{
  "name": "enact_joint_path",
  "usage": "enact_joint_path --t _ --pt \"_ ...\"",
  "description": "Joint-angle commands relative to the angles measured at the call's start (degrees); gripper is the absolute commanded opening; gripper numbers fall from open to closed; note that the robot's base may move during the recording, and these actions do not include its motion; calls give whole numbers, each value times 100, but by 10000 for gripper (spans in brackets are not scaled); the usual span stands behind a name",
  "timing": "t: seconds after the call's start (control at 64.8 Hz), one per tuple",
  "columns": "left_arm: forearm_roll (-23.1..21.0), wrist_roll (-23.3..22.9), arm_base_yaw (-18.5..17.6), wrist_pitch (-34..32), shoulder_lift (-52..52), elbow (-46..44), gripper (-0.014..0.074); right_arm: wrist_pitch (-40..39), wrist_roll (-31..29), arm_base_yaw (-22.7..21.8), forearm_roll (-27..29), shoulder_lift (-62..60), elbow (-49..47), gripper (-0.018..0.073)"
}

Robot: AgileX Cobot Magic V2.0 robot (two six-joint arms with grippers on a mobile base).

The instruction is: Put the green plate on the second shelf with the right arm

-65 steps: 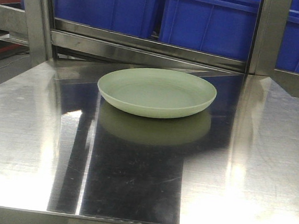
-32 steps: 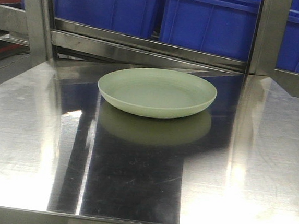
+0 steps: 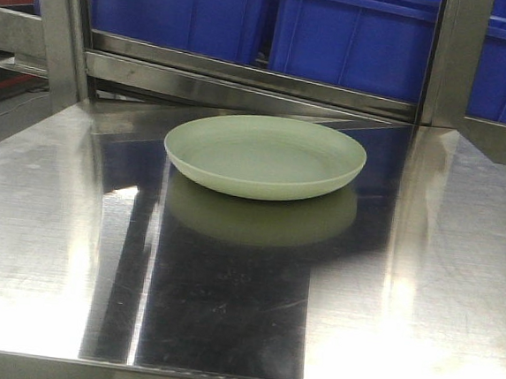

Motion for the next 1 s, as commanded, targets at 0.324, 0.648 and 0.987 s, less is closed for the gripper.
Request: enact_joint_path --t 0.324,0.648,0.987 --pt "-47 -19 -37 -500 -117 234 130 2 7 655 -484 4682 -2908 59" --pt "-47 -19 -37 -500 -117 234 130 2762 -15 650 -785 7515 -6044 60" --pt "-47 -19 -37 -500 -117 234 130 4055 -100 650 -989 8851 -7677 378"
